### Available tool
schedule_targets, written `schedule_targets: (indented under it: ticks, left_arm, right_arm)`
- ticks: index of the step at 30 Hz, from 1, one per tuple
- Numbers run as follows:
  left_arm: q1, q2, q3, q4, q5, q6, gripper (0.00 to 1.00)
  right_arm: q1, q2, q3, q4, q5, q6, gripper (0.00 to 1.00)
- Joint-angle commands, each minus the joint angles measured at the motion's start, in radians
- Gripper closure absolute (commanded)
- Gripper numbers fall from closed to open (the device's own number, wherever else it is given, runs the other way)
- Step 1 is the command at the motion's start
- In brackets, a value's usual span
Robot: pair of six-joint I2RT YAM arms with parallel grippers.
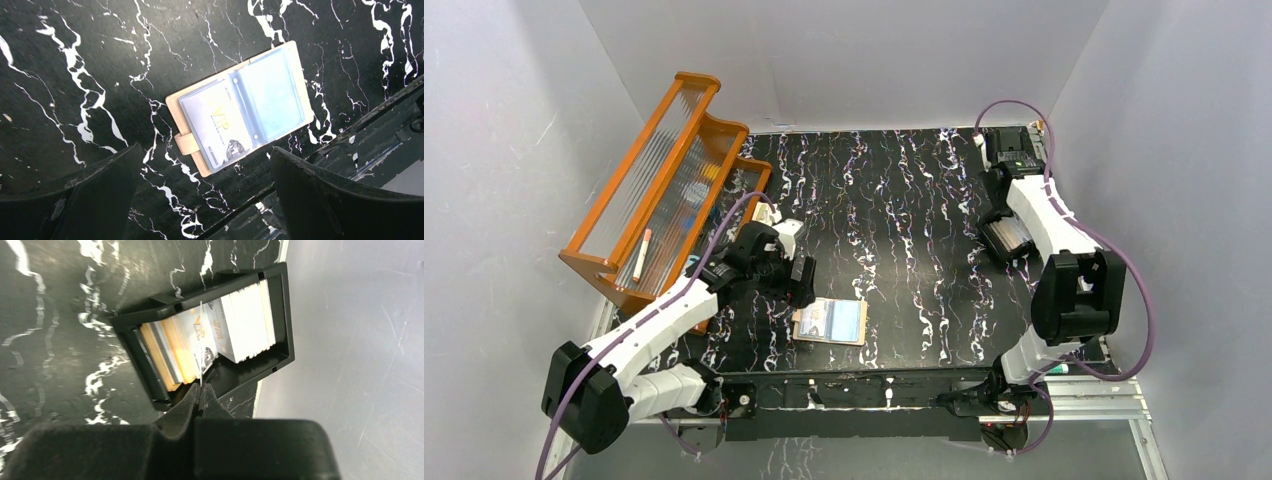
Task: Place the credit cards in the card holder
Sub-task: Pick up the credit card from the storage box, then insert the credit card into the card holder.
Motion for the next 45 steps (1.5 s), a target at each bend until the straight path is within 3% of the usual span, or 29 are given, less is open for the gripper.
schedule_targets:
  ticks: [1, 9, 13, 21, 26, 30, 34, 42, 45]
  left_arm:
    - [0.001, -0.007, 0.027, -0.037, 0.039, -0.032, 0.02]
    - [0.003, -0.079, 0.027, -0.038, 0.063, -0.111, 0.02]
    - [0.002, -0.102, 0.059, -0.036, 0.06, -0.183, 0.1]
    - [0.003, -0.187, 0.107, 0.138, 0.221, -0.439, 0.27]
    - [0.002, -0.248, 0.069, 0.299, 0.23, -0.612, 0.39]
    - [0.003, -0.274, 0.013, 0.459, 0.262, -0.75, 0.43]
    - [0.002, -0.225, 0.017, 0.523, 0.324, -0.783, 0.43]
    - [0.001, -0.168, 0.033, 0.556, 0.37, -0.783, 0.43]
    - [0.003, -0.157, 0.033, 0.571, 0.38, -0.78, 0.48]
  right_arm:
    - [0.073, -0.069, 0.097, -0.13, -0.037, 0.167, 1.0]
    - [0.269, -0.181, 0.092, -0.09, -0.142, 0.333, 1.0]
    - [0.312, -0.239, 0.069, -0.046, -0.309, 0.484, 1.0]
    - [0.334, -0.474, -0.201, 0.279, -0.745, 0.777, 1.0]
    - [0.345, -0.602, -0.438, 0.613, -0.975, 1.05, 1.0]
    - [0.374, -0.658, -0.579, 0.855, -1.042, 1.251, 1.0]
    - [0.416, -0.668, -0.656, 1.051, -1.085, 1.382, 1.0]
    - [0.468, -0.654, -0.702, 1.212, -1.107, 1.472, 1.0]
    - [0.483, -0.643, -0.703, 1.22, -1.109, 1.473, 1.0]
